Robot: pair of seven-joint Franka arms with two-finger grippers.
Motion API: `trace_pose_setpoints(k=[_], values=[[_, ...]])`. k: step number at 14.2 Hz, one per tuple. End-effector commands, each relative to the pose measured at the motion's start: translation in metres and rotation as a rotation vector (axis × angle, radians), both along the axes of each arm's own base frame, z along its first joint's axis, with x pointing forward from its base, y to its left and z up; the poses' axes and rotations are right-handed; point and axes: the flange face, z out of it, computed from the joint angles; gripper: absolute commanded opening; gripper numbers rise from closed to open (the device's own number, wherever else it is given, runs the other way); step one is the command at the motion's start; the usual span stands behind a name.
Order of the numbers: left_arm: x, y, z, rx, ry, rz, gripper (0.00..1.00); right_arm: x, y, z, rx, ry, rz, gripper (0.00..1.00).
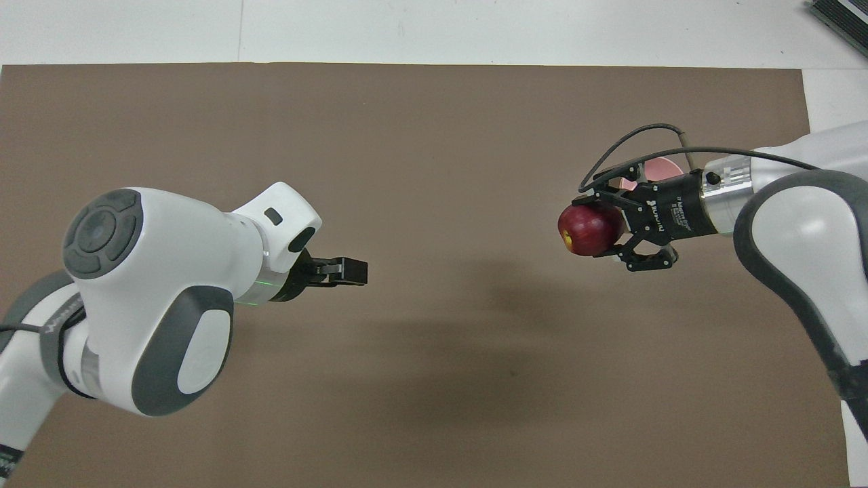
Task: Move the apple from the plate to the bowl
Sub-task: 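Open the left gripper and pull back while the right gripper holds apple, then carry the apple with the right gripper over the pink bowl and release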
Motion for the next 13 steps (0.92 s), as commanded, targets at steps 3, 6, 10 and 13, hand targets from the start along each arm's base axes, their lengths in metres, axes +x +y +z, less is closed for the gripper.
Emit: trace_pose_setpoints(k=[3,6,10,13], values=[[0.034,0.085,0.044,0.113,-0.119,-0.133,1.00,0.023,-0.052,-0.009,-0.284,-0.181,0.080,0.00],[0.052,0.123,0.094,0.128,-0.150,-0.120,1.00,0.034,-0.078,-0.033,-0.400,-0.226,0.168,0.00],[0.047,0.144,0.148,0.131,-0.163,-0.094,1.00,0.046,-0.101,-0.079,-0.453,-0.273,0.251,0.00],[0.047,0.150,0.148,0.130,-0.153,-0.082,1.00,0.053,-0.110,-0.115,-0.493,-0.276,0.267,0.00]])
